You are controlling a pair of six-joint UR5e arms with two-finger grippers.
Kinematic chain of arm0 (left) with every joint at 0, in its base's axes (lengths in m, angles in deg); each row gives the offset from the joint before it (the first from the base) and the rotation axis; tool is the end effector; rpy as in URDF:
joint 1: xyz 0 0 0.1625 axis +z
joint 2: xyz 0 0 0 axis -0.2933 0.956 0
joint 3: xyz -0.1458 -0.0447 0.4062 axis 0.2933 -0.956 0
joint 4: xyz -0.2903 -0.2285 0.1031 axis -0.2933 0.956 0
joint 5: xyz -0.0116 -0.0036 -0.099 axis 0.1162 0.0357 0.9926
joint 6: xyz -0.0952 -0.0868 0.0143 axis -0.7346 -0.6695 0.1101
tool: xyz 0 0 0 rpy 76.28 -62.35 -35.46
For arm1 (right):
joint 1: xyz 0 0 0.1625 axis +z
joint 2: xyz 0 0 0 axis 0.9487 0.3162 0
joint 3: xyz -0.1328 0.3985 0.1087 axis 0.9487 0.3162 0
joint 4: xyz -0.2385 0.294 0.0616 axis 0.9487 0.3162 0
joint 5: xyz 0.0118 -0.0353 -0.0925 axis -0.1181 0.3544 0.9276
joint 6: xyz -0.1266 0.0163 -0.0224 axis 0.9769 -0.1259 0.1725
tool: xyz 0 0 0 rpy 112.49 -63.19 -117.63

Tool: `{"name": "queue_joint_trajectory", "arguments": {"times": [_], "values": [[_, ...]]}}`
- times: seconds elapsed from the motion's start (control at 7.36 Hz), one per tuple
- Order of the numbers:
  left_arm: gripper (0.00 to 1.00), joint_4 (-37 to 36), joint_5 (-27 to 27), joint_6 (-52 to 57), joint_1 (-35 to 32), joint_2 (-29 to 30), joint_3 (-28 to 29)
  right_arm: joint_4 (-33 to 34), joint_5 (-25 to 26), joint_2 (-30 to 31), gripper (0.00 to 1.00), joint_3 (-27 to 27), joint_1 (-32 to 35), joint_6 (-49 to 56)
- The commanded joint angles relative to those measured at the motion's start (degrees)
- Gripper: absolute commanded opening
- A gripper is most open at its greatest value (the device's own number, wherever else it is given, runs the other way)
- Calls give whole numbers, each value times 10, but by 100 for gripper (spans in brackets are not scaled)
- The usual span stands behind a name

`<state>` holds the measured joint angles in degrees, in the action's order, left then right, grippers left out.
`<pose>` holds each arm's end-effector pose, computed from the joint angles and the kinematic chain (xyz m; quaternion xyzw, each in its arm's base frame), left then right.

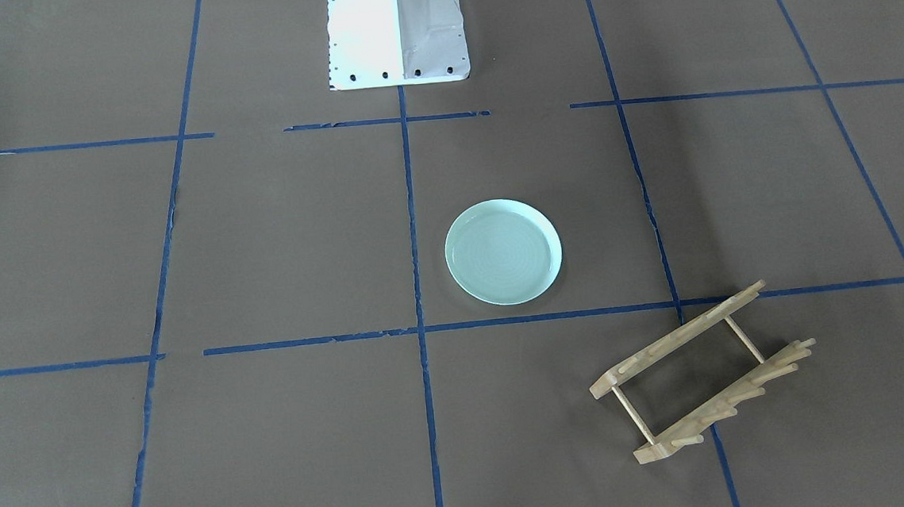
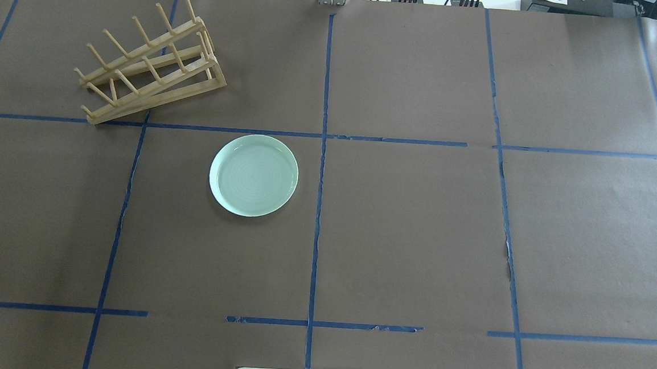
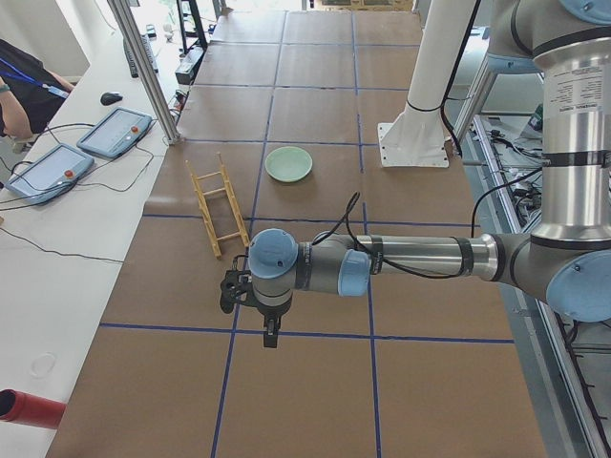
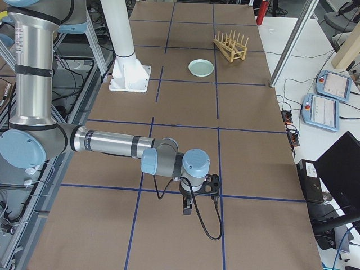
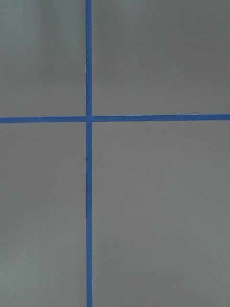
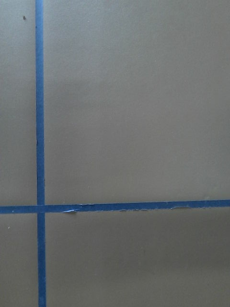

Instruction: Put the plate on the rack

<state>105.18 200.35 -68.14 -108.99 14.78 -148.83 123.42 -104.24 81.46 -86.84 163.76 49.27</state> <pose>-0.0552 -0.4225 0.6728 0.0457 0.3861 -0.0133 0.9212 0.0623 -0.4002 0.7289 -0.0306 -0.3579 0.0046 0.9332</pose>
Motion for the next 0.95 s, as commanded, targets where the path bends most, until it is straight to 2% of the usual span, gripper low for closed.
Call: {"name": "queue_joint_trajectory", "arguments": {"times": [0.0, 0.41, 0.54, 0.82], "values": [[100, 0, -9, -1, 2, 4, -3, 0, 0, 0, 100, 0, 0, 0], [100, -7, -10, -17, 25, 72, -3, 0, 0, 0, 100, 0, 0, 0], [100, -21, -9, -69, 39, 109, -8, 0, 0, 0, 100, 0, 0, 0], [100, -37, -9, -141, 102, 128, -88, 0, 0, 0, 100, 0, 0, 0]]}}
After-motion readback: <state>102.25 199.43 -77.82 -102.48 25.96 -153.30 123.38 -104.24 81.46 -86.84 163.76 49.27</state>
